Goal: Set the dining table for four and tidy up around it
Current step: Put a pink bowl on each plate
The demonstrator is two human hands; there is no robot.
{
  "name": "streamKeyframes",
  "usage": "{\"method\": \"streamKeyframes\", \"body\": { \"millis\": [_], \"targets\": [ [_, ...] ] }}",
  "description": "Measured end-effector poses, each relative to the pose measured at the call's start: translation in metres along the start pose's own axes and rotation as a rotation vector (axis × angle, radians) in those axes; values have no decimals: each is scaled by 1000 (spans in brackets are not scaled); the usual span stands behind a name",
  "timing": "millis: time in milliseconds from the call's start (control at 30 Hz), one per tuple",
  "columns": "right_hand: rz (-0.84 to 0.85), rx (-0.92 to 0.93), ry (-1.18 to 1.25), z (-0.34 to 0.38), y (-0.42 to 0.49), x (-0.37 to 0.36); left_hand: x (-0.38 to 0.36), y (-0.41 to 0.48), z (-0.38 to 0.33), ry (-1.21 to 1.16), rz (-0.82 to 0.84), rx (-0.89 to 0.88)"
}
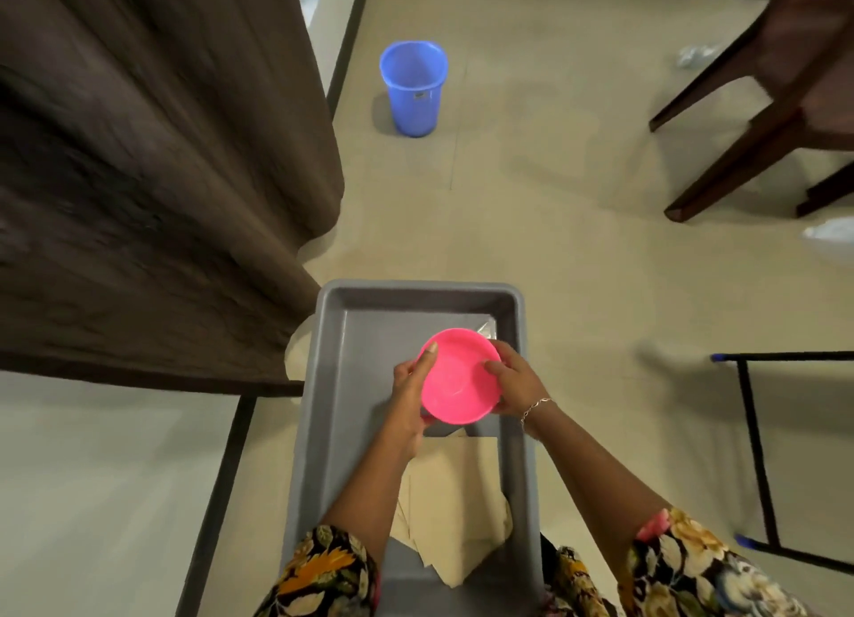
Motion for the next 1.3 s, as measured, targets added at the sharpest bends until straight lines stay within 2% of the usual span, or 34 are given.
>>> {"method": "streamKeyframes", "body": {
  "millis": [100,233,367,500,767,1033,1133,1233,1300],
  "targets": [
    [-48,41,65,4,-34,20,-17,-26,-4,7,48,-6],
    [-77,90,140,5,-76,52,-48,-67,-3,98,208,-21],
    [-166,91,222,-6,-117,94,-86,-105,17,179,268,-52],
    [-241,96,306,-35,-170,145,-126,-147,50,178,367,1],
    [-403,93,475,-137,-324,250,-210,-265,177,267,586,87],
    [-669,175,538,-235,-470,337,-303,-370,299,339,860,248],
    [-803,169,460,-253,-503,372,-332,-404,329,331,935,309],
    [-981,152,131,-260,-525,415,-363,-428,348,327,968,344],
    [-1112,123,-5,-265,-535,444,-387,-437,356,333,985,341]
  ]
}}
Point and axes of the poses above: each hand's wrist, its own y-axis towards the middle knuckle, its own x-axis out of the back of the hand, z = x × y, the point moved 5 cm from there along y, towards the middle knuckle
